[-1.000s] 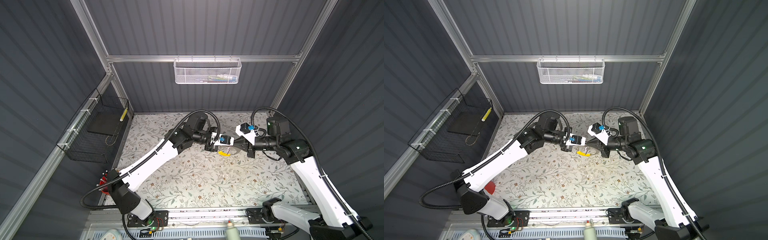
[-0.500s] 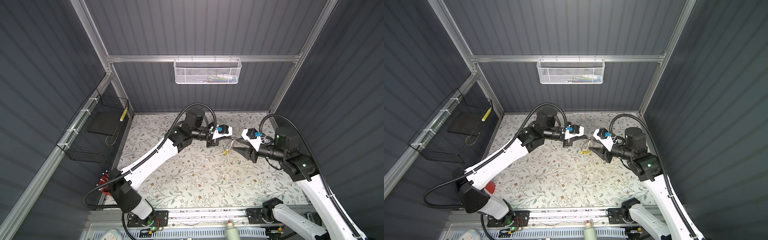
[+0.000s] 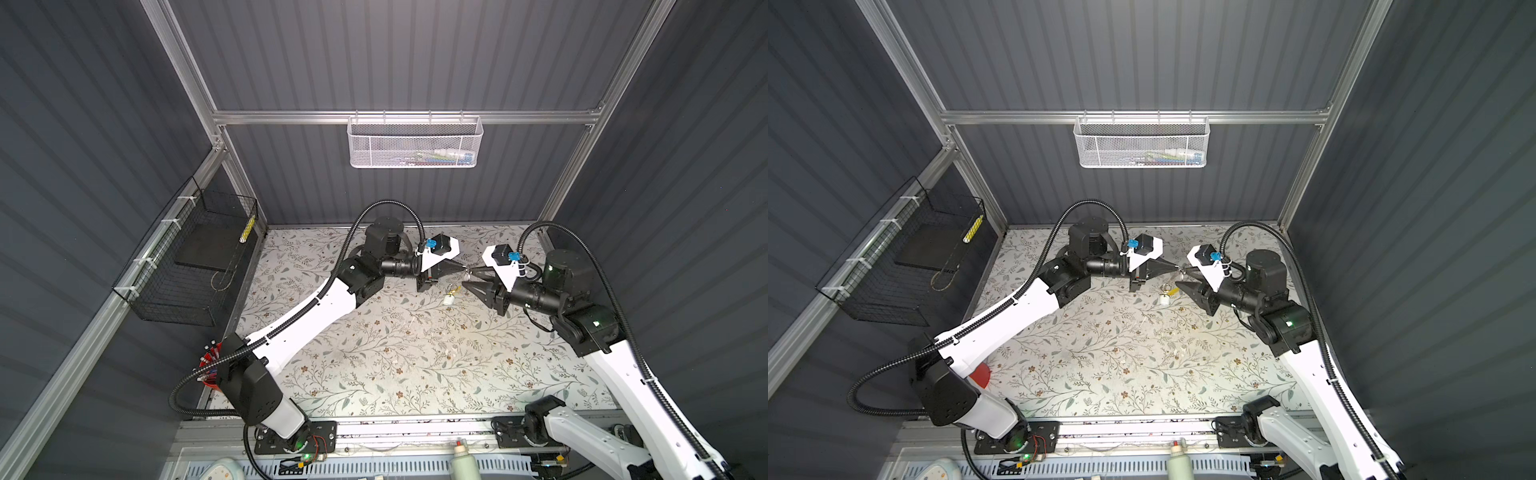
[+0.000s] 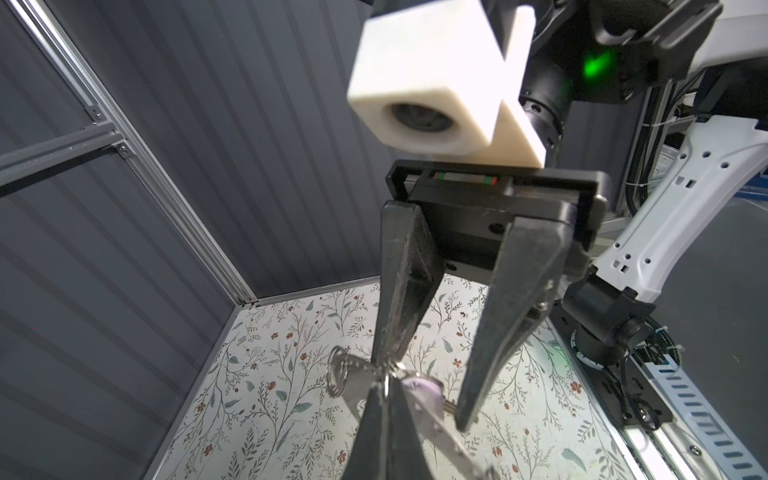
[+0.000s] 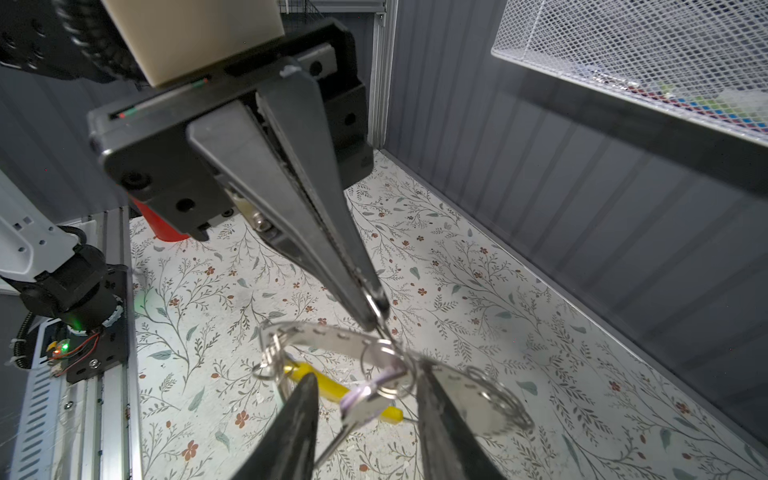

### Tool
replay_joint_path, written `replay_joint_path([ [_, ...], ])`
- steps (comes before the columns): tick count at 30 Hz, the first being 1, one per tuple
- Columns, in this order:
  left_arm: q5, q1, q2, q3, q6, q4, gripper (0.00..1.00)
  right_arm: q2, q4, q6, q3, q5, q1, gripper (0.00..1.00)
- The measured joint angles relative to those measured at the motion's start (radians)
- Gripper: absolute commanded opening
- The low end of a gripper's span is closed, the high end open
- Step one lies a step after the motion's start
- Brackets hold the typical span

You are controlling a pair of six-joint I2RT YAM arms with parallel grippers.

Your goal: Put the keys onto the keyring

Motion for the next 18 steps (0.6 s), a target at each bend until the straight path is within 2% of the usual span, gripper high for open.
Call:
replay_joint_path([
  [7,-0.009,0.000,-0.009,-0.014,-0.044,0.052,0.00,0.018,0.023,0.051,-0.004,0.027,0.001,0.29],
  [12,-0.011,0.000,-0.010,-0.018,-0.066,0.081,0.00,0.021,0.037,0.062,-0.005,0.046,0.006,0.08],
  [15,-0.011,0.000,-0.012,-0.023,-0.070,0.086,0.00,0.020,0.032,0.037,-0.005,0.061,0.006,0.02],
  [18,-0.010,0.000,-0.013,-0.028,-0.070,0.084,0.00,0.020,-0.002,-0.017,-0.002,0.074,0.009,0.00],
])
